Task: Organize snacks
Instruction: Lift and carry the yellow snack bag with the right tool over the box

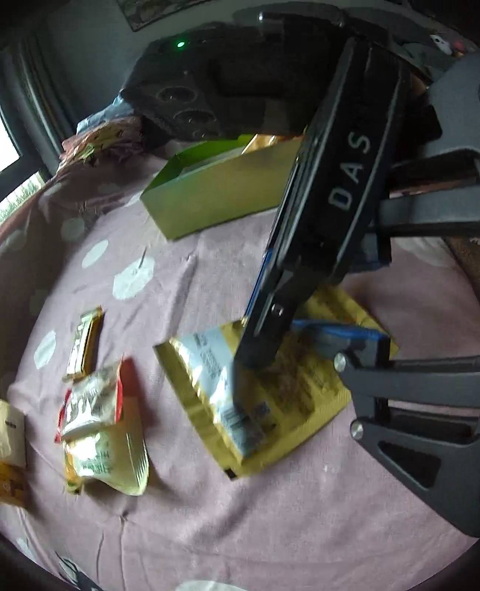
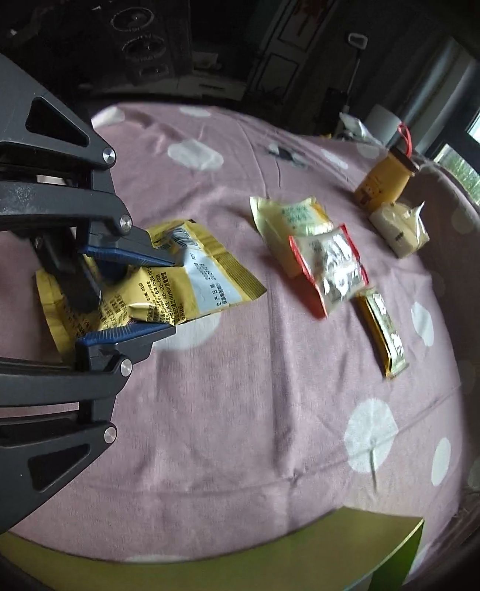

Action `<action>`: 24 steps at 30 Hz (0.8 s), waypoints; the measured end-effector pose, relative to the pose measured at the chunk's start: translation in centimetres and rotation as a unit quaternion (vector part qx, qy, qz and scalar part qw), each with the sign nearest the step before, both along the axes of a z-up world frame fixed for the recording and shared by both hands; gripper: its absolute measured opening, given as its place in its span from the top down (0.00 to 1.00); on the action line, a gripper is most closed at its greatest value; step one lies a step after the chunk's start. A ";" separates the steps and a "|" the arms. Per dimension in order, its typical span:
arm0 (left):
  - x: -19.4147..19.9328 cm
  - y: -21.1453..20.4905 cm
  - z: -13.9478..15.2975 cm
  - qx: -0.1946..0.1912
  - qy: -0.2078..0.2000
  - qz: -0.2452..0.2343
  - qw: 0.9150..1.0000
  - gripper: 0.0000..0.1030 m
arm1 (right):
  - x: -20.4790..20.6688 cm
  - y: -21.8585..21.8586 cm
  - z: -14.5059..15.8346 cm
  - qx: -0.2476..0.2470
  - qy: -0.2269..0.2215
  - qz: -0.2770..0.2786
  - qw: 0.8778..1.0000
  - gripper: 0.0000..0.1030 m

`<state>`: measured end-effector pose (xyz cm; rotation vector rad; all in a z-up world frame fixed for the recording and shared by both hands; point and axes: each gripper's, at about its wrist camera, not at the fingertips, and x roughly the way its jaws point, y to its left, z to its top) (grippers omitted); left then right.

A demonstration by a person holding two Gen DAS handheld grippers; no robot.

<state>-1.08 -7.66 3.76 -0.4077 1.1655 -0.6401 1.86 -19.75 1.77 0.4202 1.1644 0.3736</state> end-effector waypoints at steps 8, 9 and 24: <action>-0.1 -2.8 2.9 0.002 -0.064 -0.046 0.997 0.91 | -1.5 -1.8 3.5 -0.004 -0.064 -0.037 0.997 0.72; -0.2 -3.1 3.4 0.002 -0.072 -0.052 0.996 0.91 | -1.6 -2.1 4.0 -0.004 -0.070 -0.046 0.996 0.72; -1.8 -14.5 9.8 -0.001 -0.180 -0.217 0.959 0.90 | -8.5 -12.7 11.0 0.011 -0.187 -0.217 0.958 0.72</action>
